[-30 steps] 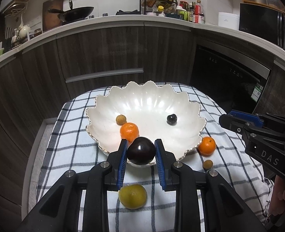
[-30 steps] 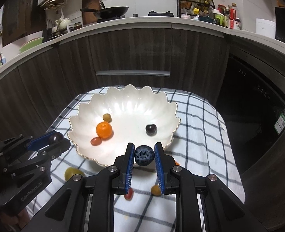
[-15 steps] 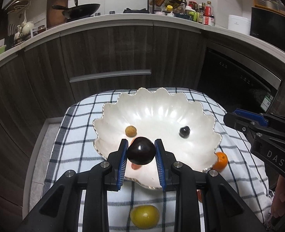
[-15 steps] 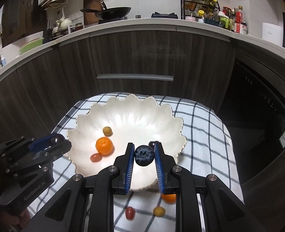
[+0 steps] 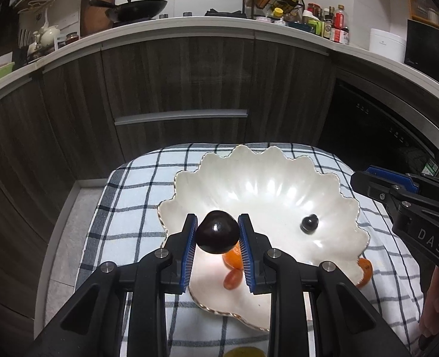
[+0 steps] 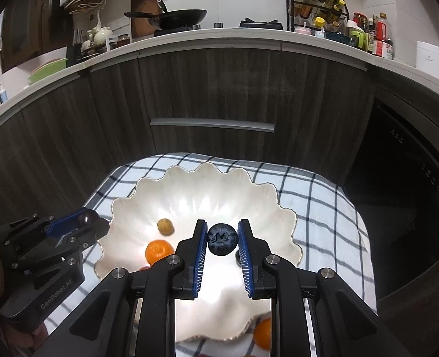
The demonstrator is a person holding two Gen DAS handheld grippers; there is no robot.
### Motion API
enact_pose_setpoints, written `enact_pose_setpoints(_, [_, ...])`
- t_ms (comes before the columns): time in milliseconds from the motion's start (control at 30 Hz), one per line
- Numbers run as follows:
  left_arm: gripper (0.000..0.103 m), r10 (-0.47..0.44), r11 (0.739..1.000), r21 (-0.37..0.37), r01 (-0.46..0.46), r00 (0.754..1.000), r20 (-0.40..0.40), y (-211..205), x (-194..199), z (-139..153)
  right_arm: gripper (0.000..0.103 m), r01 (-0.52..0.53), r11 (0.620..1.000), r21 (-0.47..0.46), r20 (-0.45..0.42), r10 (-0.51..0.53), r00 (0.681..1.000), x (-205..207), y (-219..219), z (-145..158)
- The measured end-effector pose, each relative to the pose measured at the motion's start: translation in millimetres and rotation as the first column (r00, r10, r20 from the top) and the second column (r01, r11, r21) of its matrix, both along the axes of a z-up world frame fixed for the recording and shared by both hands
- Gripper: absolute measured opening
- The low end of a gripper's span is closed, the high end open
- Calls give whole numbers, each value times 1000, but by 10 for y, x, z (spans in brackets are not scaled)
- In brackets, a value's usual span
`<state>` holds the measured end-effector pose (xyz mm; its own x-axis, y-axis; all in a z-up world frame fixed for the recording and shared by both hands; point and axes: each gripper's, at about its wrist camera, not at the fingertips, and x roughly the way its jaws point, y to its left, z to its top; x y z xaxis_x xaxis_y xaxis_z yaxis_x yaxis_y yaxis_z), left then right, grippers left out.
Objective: Organize fruits
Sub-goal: 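Lift and carry the dark plum in left tool over the bowl while right tool carries the blueberry, then open left tool to drop the dark plum in the bowl while right tool releases the blueberry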
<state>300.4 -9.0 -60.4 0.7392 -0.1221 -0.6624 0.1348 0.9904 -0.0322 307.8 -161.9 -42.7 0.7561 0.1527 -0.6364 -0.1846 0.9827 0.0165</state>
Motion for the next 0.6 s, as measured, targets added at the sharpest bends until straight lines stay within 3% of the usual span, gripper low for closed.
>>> enact_pose_setpoints(600, [28, 23, 1000, -6, -23, 999, -43, 76, 303, -212, 23, 4, 1000, -6, -40, -4, 999, 365, 68, -184])
